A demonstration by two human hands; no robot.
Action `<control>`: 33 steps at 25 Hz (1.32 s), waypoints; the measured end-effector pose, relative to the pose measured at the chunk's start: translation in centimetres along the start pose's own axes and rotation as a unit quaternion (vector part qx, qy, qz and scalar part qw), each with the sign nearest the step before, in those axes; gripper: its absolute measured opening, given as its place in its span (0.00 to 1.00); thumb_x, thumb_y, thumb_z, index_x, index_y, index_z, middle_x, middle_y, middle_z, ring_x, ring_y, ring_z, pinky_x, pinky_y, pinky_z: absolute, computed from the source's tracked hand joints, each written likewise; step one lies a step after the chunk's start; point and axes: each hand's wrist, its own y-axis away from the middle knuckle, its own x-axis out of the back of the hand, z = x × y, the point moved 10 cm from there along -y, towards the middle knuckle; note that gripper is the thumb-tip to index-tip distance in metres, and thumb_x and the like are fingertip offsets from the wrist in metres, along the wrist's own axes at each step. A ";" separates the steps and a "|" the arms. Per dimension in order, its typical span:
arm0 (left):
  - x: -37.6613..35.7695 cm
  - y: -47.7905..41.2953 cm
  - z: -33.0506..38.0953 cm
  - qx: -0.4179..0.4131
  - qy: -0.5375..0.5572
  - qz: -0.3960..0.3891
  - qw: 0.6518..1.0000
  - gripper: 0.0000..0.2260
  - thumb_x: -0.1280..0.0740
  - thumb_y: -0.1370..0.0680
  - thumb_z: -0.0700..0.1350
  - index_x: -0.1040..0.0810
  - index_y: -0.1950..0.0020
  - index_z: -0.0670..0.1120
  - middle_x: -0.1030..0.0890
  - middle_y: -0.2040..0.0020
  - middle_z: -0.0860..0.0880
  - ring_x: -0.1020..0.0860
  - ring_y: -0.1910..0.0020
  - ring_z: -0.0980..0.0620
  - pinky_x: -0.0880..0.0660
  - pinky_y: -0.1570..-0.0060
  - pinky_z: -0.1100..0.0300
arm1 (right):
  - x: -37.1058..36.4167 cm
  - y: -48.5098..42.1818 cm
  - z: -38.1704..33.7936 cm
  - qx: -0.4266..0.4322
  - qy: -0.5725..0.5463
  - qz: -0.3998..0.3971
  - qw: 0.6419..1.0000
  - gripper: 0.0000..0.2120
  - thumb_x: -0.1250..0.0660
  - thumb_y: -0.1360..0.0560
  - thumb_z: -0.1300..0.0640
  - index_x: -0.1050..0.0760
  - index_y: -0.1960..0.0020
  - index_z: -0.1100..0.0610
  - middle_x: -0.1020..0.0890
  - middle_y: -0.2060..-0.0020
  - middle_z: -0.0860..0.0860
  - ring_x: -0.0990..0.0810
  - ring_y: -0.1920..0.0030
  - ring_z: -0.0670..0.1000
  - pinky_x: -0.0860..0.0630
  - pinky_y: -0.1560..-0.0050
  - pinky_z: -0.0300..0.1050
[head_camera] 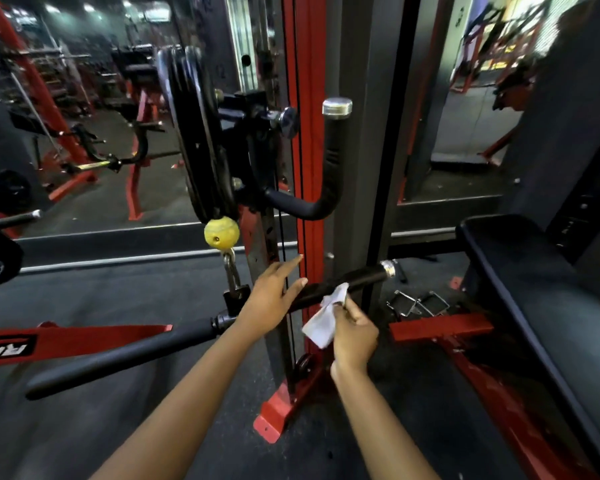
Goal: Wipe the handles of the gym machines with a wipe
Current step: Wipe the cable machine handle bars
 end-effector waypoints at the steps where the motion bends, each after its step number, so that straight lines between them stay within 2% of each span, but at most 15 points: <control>1: 1.0 0.0 1.2 -0.018 0.028 0.033 0.999 0.22 0.40 0.20 0.49 0.38 0.27 0.51 0.31 0.31 0.47 0.34 0.31 0.51 0.39 0.36 0.64 | 0.8 -0.2 -2.2 0.033 0.003 0.002 0.999 0.14 0.33 0.28 0.65 0.20 0.44 0.56 0.17 0.51 0.51 0.19 0.51 0.49 0.24 0.43 0.47; 3: 3.0 -0.6 3.5 -0.044 0.074 0.099 0.991 0.21 0.40 0.21 0.49 0.36 0.28 0.49 0.31 0.32 0.49 0.34 0.31 0.54 0.40 0.36 0.66 | 1.7 -0.9 -6.7 0.091 0.015 0.006 0.996 0.14 0.32 0.28 0.64 0.20 0.45 0.53 0.17 0.51 0.51 0.19 0.51 0.48 0.24 0.42 0.47; 6: 5.9 -1.8 6.3 -0.071 0.132 0.188 0.971 0.20 0.39 0.21 0.49 0.34 0.29 0.49 0.30 0.33 0.49 0.32 0.33 0.54 0.36 0.34 0.61 | 1.0 -1.9 -13.7 0.176 0.015 -0.021 0.984 0.13 0.32 0.28 0.62 0.20 0.45 0.51 0.16 0.50 0.49 0.19 0.48 0.46 0.24 0.42 0.46; 9: 7.9 -3.9 8.4 -0.069 0.164 0.226 0.958 0.21 0.39 0.21 0.49 0.35 0.29 0.50 0.30 0.33 0.49 0.31 0.33 0.52 0.34 0.33 0.53 | -0.6 -3.0 -20.0 0.252 0.011 -0.056 0.966 0.13 0.33 0.27 0.63 0.21 0.44 0.52 0.17 0.49 0.46 0.20 0.47 0.44 0.25 0.42 0.42; 11: 8.6 -5.4 9.5 -0.072 0.169 0.239 0.954 0.21 0.39 0.21 0.49 0.35 0.28 0.50 0.30 0.32 0.49 0.31 0.34 0.53 0.34 0.33 0.53 | -1.9 -3.7 -23.0 0.309 0.026 -0.075 0.948 0.14 0.33 0.27 0.63 0.21 0.44 0.51 0.17 0.51 0.44 0.20 0.48 0.41 0.25 0.45 0.36; 13: 8.9 -6.7 10.3 -0.073 0.189 0.248 0.947 0.20 0.39 0.21 0.50 0.35 0.29 0.51 0.28 0.33 0.50 0.30 0.35 0.56 0.32 0.34 0.57 | -3.8 -3.8 -25.4 0.381 0.044 -0.094 0.919 0.14 0.33 0.27 0.65 0.21 0.43 0.54 0.19 0.52 0.42 0.21 0.50 0.38 0.27 0.49 0.28; 15: 8.7 -8.1 10.7 -0.059 0.224 0.251 0.940 0.19 0.40 0.21 0.52 0.33 0.31 0.53 0.26 0.37 0.53 0.28 0.38 0.59 0.31 0.39 0.64 | -6.1 -3.6 -27.3 0.461 0.046 -0.127 0.877 0.15 0.33 0.29 0.68 0.21 0.44 0.59 0.20 0.51 0.44 0.23 0.48 0.37 0.29 0.48 0.25; 16: 8.5 -8.6 10.8 -0.053 0.241 0.254 0.935 0.18 0.41 0.22 0.55 0.31 0.33 0.55 0.24 0.38 0.54 0.27 0.39 0.61 0.30 0.40 0.65 | -7.2 -3.7 -27.8 0.496 0.044 -0.143 0.855 0.15 0.33 0.29 0.70 0.21 0.44 0.60 0.20 0.50 0.45 0.23 0.46 0.37 0.29 0.46 0.26; 18: 8.0 -9.0 10.4 -0.037 0.275 0.289 0.916 0.18 0.42 0.23 0.60 0.28 0.35 0.56 0.23 0.39 0.56 0.26 0.39 0.60 0.30 0.37 0.59 | -8.7 -4.1 -27.6 0.545 0.030 -0.172 0.820 0.16 0.32 0.31 0.72 0.21 0.45 0.62 0.19 0.49 0.48 0.23 0.45 0.40 0.28 0.43 0.29; 20: 7.6 -8.3 10.1 -0.021 0.295 0.334 0.895 0.16 0.43 0.23 0.59 0.26 0.38 0.57 0.22 0.40 0.57 0.26 0.38 0.60 0.30 0.36 0.58 | -9.0 -4.2 -26.8 0.574 0.007 -0.188 0.797 0.16 0.32 0.31 0.72 0.21 0.45 0.62 0.18 0.48 0.54 0.22 0.46 0.45 0.27 0.41 0.33; 22: 7.1 -7.6 10.8 0.002 0.303 0.376 0.876 0.12 0.44 0.23 0.55 0.26 0.42 0.60 0.21 0.43 0.59 0.25 0.40 0.63 0.29 0.39 0.64 | -8.9 -5.1 -25.8 0.592 -0.025 -0.229 0.772 0.15 0.31 0.31 0.70 0.21 0.45 0.63 0.19 0.49 0.53 0.23 0.46 0.45 0.28 0.40 0.32; 23: 6.7 -7.4 11.1 0.018 0.304 0.390 0.869 0.12 0.44 0.24 0.54 0.26 0.43 0.61 0.21 0.43 0.59 0.25 0.40 0.62 0.29 0.39 0.64 | -9.0 -5.6 -25.0 0.596 -0.030 -0.258 0.760 0.15 0.31 0.31 0.69 0.22 0.45 0.62 0.19 0.49 0.53 0.23 0.46 0.44 0.28 0.41 0.31; 26: 6.2 -6.8 11.7 0.047 0.269 0.434 0.859 0.15 0.43 0.25 0.56 0.28 0.40 0.59 0.23 0.37 0.50 0.26 0.37 0.54 0.30 0.35 0.51 | -9.0 -6.8 -21.9 0.572 -0.012 -0.354 0.740 0.16 0.30 0.31 0.68 0.22 0.44 0.61 0.18 0.50 0.54 0.23 0.48 0.44 0.28 0.42 0.30; 29: 5.7 -6.3 11.6 0.075 0.258 0.466 0.843 0.15 0.41 0.25 0.57 0.27 0.40 0.61 0.24 0.36 0.49 0.27 0.35 0.53 0.32 0.34 0.45 | -9.1 -7.6 -20.7 0.542 -0.017 -0.435 0.719 0.15 0.31 0.30 0.67 0.21 0.44 0.60 0.19 0.48 0.51 0.23 0.45 0.42 0.29 0.41 0.30; 33: 5.1 -6.2 12.1 0.100 0.232 0.499 0.829 0.15 0.42 0.26 0.59 0.28 0.39 0.63 0.24 0.35 0.52 0.28 0.34 0.56 0.32 0.33 0.46 | -12.2 -11.3 -25.4 0.405 -0.086 -0.445 0.794 0.18 0.32 0.30 0.71 0.22 0.43 0.58 0.20 0.51 0.44 0.21 0.51 0.38 0.25 0.52 0.30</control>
